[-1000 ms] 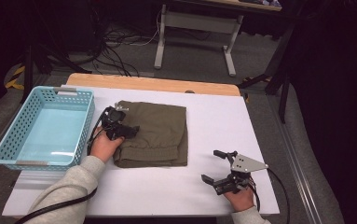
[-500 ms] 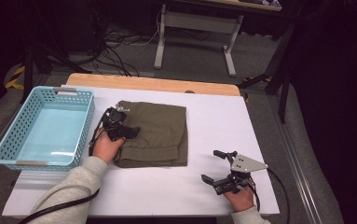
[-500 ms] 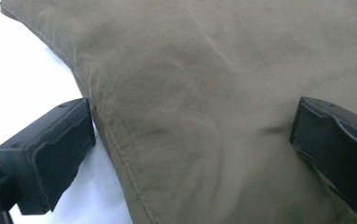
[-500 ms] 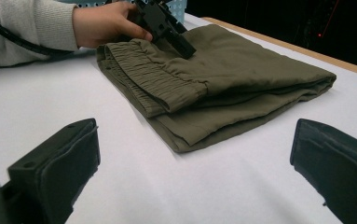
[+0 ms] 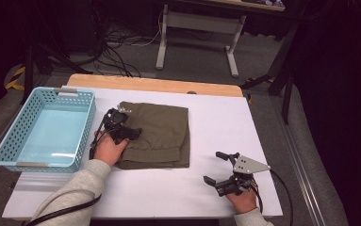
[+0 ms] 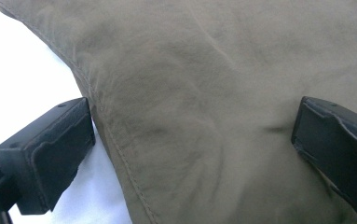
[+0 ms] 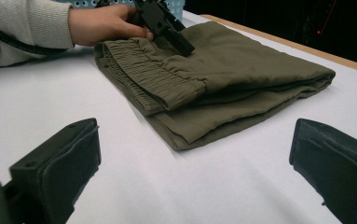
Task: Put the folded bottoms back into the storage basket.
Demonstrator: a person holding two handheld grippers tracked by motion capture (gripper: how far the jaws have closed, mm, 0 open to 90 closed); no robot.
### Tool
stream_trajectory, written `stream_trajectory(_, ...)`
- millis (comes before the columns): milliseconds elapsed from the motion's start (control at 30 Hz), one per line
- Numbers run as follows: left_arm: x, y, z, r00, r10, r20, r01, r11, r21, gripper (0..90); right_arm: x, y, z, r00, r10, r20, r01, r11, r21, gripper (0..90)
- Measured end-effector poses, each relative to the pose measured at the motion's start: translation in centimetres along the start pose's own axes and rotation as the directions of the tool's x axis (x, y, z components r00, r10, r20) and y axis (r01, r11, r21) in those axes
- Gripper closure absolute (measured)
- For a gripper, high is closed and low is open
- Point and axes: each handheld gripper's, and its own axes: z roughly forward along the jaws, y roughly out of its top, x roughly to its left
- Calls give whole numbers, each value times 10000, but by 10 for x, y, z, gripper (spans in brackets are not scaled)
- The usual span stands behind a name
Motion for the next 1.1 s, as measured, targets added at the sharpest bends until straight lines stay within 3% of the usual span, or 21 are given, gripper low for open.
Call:
stream_trajectory(400,-4,0,0,9998,-142,-155,143,9999,33,36,0,0,0,10000,28,42,-28,10000,35,27)
stream_trajectory(567,-7,7,-3,9992,-332,-213,342,9983,468,89,0,0,1,10000,33,53,-34,10000,49,27)
stream_trajectory(767,-14,12,-7,10000,-71,23,69,9977,667,277,0,0,0,10000,27,33,-27,10000,43,27)
stream_trajectory(933,-24,17,-7,9998,-154,90,146,9963,842,558,0,0,1,10000,21,28,-21,10000,59,29)
stream_trajectory(1100,-27,20,-6,9997,-203,108,193,9958,901,679,0,0,1,10000,18,27,-18,10000,61,29)
